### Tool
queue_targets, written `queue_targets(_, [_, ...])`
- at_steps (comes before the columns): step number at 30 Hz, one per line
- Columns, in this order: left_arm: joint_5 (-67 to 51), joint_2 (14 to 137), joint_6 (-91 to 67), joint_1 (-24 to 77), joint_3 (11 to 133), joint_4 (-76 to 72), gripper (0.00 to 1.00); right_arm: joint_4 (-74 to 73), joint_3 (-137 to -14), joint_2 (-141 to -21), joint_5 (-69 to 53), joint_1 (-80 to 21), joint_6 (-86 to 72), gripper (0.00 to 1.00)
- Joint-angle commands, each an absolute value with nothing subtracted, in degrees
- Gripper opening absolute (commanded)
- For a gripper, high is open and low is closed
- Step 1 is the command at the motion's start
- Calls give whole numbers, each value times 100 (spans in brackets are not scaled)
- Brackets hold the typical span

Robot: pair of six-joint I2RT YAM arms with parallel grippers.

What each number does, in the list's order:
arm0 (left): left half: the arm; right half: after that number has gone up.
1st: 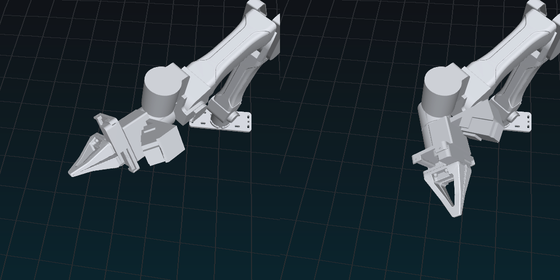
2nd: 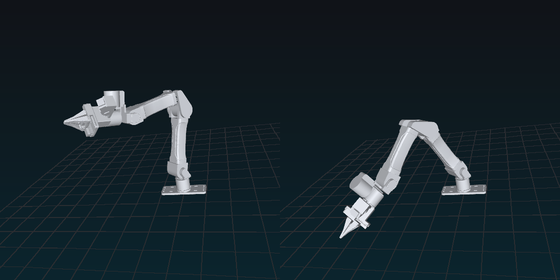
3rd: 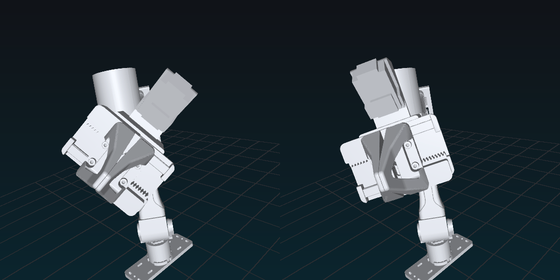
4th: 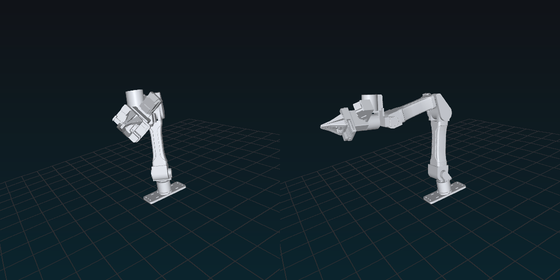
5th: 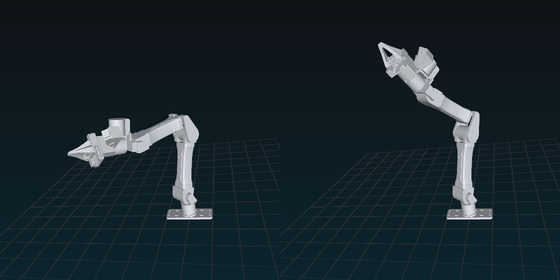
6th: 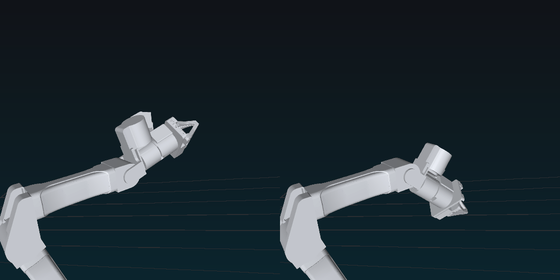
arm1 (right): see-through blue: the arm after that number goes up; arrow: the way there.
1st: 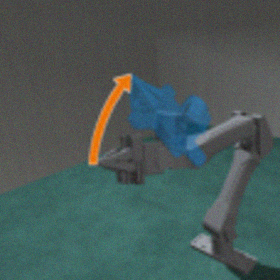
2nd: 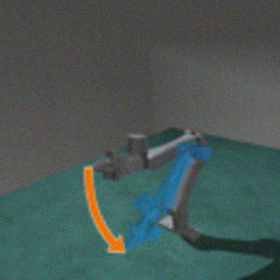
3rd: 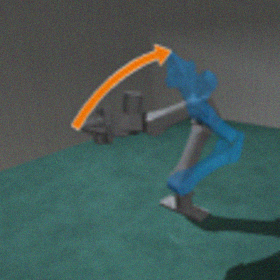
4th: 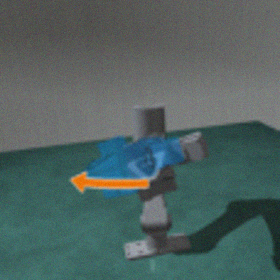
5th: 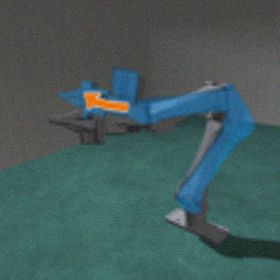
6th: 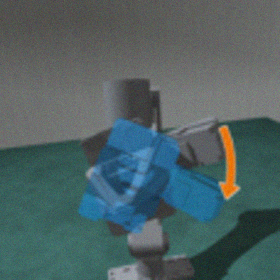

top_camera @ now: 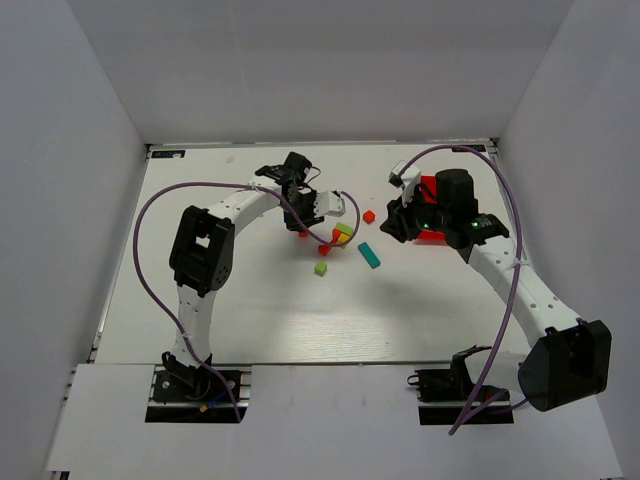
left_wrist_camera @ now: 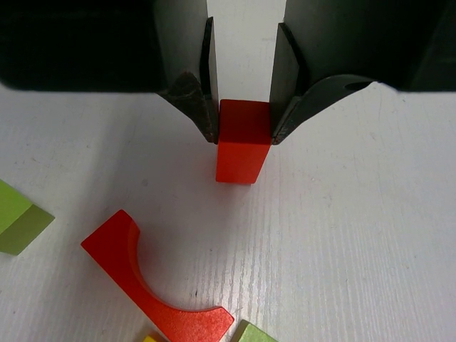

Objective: Build the wood block tower

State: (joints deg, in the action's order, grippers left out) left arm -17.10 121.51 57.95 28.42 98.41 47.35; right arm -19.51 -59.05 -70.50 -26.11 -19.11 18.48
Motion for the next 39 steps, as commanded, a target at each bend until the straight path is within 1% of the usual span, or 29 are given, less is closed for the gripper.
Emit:
queue_targets(1, [-1714, 11979, 5643, 2883, 9923, 4658, 5, -1793, -5889, -6996, -2698, -1907, 1898, 43])
queue_targets(11, [-1661, 12032, 5537, 2883, 9976, 4658, 6, -1802, -5906, -7005, -2690, -1907, 1899, 43])
queue_targets(15, [-1608, 12032, 5537, 2883, 9976, 4658, 9, -1802, -5897, -7005, -2690, -1907, 1890, 43])
queue_targets(18, [-1608, 12032, 5484, 2883, 9976, 4658, 13, -1802, -5897, -7022, -2690, -1899, 1907, 43])
queue_targets(22, [-1547, 12032, 5484, 2883, 9923, 4605, 31, -1811, -5898, -7014, -2690, -1899, 1899, 43])
queue_targets(23, [-1547, 12032, 5484, 2883, 9871, 4605, 41, -1828, -5915, -7014, -2707, -1898, 1907, 43])
queue_targets(24, [-1547, 12032, 5484, 2883, 9870, 4605, 83, -1828, -5924, -7014, -2707, -1890, 1907, 43])
queue_targets(25, [-1547, 12032, 5484, 2883, 9870, 4553, 100, -1819, -5915, -7005, -2716, -1890, 1899, 43])
queue_targets(35, [-1494, 11550, 5432, 2883, 9651, 4369, 100, -1819, -5906, -7022, -2681, -1890, 1898, 43])
queue_targets(39, [-1853, 11112, 5310, 2936, 9650, 4237, 100, -1828, -5924, -7022, -2646, -1881, 1898, 44])
